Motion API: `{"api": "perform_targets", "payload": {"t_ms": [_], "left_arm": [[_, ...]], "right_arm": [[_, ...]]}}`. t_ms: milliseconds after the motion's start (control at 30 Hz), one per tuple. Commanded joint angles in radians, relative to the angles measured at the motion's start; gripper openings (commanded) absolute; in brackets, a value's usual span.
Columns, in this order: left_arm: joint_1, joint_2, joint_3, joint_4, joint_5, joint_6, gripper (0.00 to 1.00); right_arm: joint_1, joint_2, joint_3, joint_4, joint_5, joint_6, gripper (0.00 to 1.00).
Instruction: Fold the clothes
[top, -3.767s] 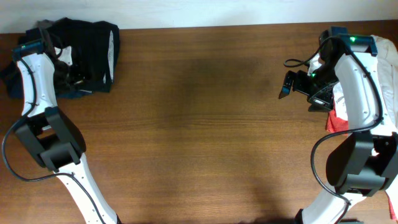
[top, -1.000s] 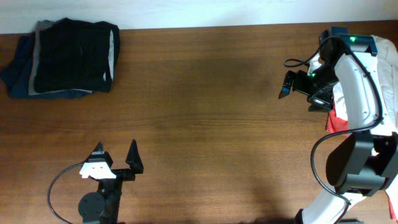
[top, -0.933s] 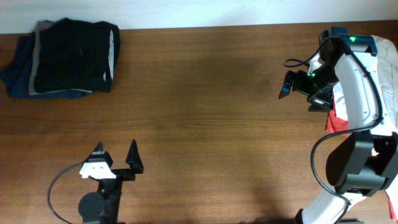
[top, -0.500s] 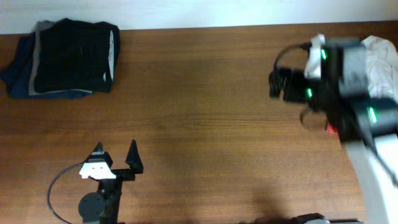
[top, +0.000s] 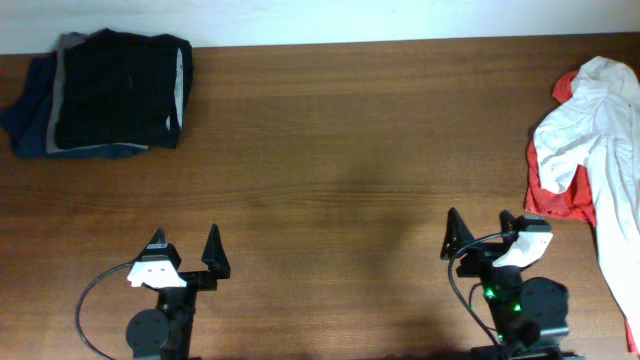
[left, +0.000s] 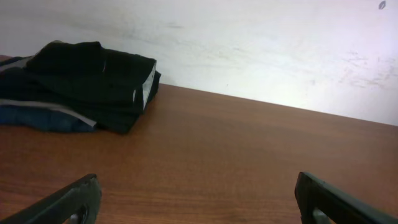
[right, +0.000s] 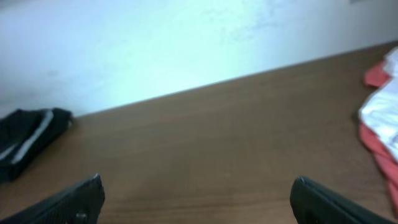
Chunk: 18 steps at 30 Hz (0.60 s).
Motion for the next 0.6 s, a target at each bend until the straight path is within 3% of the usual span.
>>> {"api": "perform_targets", "payload": {"t_ms": [0, 200, 367, 433, 567], "left_arm": [[0.005, -0.005, -0.006, -0.002, -0.006, -0.002, 0.99], [0.005, -0.005, -0.006, -0.002, -0.006, -0.001, 0.99], [0.005, -0.005, -0.006, -0.002, -0.006, -0.001, 0.99], [0.005, -0.005, -0.006, -0.002, -0.006, -0.001, 0.99], [0.005, -0.005, -0.006, -0.002, -0.006, -0.001, 0.99]], "right_arm": [[-0.006, -0.082, -0.105, 0.074, -0.035, 0.009, 0.99], [-0.011, -0.169, -0.220, 0.182, -0.019, 0.008, 0.99], [-0.011, -0.169, -0.220, 0.122, 0.104, 0.000, 0.99], [-0.011, -0.169, -0.220, 0.122, 0.085, -0.081, 0.99], [-0.011, -0.167, -0.220, 0.120, 0.071, -0.093, 0.99]]}}
